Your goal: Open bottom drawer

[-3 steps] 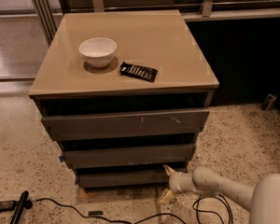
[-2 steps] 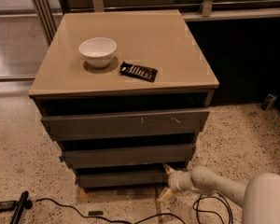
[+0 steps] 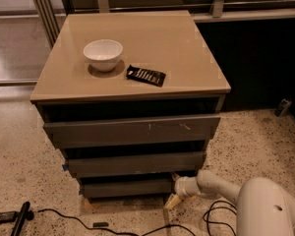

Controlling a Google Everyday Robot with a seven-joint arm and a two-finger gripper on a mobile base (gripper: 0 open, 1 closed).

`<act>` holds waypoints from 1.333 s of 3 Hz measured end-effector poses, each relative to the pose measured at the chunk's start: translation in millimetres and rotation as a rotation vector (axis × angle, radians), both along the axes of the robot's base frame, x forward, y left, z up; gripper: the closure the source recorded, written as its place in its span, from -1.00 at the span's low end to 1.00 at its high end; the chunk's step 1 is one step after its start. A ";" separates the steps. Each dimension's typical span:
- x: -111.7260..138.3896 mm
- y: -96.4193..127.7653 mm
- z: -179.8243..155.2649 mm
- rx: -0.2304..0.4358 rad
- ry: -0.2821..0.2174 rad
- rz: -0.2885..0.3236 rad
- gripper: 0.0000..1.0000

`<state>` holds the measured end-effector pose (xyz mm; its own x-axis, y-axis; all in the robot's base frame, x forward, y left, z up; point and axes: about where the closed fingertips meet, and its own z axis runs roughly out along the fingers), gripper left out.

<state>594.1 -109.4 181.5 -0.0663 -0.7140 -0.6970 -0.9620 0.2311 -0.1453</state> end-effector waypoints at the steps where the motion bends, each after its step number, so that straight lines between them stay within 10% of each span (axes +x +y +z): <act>1: 2.2 -0.6 0.3 -0.001 -0.003 -0.001 -0.66; 4: 0.7 -1.1 2.8 0.000 -0.003 -0.002 0.62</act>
Offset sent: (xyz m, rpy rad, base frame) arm 0.0022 -0.0006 0.0003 -0.0007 -0.0027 -0.0014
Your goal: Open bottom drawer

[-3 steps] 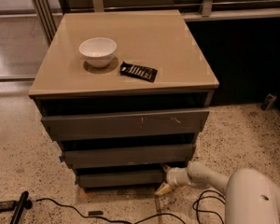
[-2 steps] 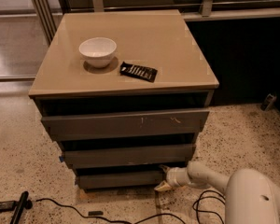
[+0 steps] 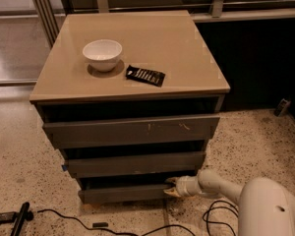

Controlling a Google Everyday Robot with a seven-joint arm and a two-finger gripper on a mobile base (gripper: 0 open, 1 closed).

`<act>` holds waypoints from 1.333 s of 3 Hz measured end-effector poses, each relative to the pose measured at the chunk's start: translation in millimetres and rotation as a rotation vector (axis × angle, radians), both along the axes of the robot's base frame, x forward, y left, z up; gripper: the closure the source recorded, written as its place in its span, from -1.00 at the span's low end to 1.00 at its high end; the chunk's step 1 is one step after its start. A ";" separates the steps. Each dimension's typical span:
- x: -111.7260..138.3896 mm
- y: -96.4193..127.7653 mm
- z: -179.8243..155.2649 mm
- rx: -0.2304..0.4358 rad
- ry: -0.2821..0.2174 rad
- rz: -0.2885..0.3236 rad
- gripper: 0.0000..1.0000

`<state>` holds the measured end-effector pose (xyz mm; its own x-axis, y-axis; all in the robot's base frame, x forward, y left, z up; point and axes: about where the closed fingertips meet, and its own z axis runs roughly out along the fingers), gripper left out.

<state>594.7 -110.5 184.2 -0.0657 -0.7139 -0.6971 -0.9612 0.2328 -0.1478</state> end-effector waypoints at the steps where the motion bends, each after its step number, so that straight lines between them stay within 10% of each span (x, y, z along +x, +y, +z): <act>1: 0.0 -0.1 3.4 0.000 0.000 0.000 1.00; 3: -21.8 -4.6 1.8 0.007 0.008 -0.019 1.00; 4: -23.1 -5.4 5.8 0.007 0.008 -0.019 0.63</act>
Offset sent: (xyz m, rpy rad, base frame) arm -0.3923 -0.0802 -0.0511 0.1168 0.0907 -0.2884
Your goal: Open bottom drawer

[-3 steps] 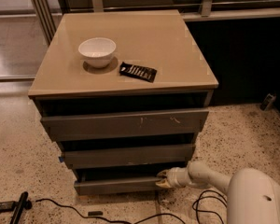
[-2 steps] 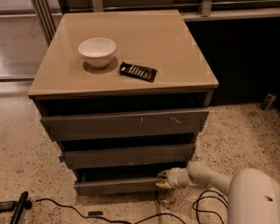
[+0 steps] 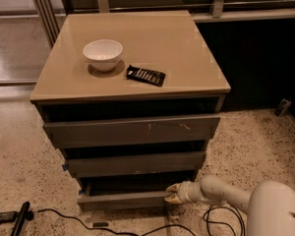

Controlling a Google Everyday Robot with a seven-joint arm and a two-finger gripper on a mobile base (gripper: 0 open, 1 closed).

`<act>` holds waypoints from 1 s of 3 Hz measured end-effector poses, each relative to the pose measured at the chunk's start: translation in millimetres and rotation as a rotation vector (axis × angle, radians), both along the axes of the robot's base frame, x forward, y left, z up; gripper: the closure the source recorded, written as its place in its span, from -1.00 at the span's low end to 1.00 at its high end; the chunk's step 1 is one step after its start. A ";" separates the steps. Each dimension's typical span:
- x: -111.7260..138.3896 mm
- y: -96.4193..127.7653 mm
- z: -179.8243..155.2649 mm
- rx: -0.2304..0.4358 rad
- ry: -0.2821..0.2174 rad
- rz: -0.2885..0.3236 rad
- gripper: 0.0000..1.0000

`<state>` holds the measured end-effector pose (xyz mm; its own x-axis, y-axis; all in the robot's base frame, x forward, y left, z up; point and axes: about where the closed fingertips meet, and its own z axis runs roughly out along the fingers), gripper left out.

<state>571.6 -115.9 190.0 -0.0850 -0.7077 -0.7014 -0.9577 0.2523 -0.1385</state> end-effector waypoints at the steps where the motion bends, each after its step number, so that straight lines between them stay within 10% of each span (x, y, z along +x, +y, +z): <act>1: 0.0 0.0 0.0 0.000 0.000 0.000 0.16; 3: 0.0 0.1 0.0 0.000 0.000 0.000 -0.77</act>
Offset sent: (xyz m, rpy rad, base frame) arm 0.0000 0.0000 0.0000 0.0000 0.0000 0.0000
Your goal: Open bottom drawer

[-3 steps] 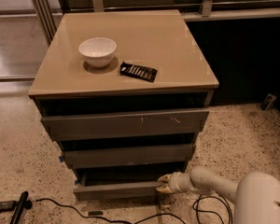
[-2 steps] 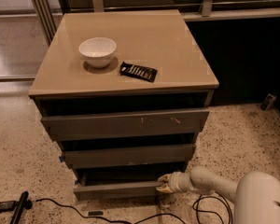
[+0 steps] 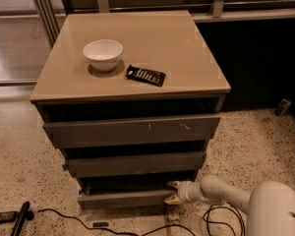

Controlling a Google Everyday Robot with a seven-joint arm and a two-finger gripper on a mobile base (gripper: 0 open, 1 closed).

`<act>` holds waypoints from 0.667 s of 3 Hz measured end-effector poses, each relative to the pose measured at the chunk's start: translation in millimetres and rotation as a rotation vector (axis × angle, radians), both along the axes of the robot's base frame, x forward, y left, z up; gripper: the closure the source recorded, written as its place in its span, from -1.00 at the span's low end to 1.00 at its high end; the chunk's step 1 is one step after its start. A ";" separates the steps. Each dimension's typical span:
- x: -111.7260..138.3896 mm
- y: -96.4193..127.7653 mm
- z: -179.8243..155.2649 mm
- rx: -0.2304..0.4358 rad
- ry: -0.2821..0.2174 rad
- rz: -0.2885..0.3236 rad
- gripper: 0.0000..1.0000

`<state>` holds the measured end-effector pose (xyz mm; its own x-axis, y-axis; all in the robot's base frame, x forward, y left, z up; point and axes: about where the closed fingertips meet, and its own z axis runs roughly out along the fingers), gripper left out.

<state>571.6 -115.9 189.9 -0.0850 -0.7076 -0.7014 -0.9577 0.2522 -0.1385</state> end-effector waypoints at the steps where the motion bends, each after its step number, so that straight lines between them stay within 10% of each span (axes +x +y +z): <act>1: -0.1 0.1 -0.1 0.000 0.000 0.000 -0.92; 2: -4.3 -0.5 -1.4 0.001 0.002 0.004 -0.30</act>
Offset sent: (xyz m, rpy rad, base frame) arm -0.0095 -0.0024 -0.0038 -0.0053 0.0078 0.0138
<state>567.3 -116.4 188.6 -0.0838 -0.7075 -0.7017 -0.9589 0.2488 -0.1363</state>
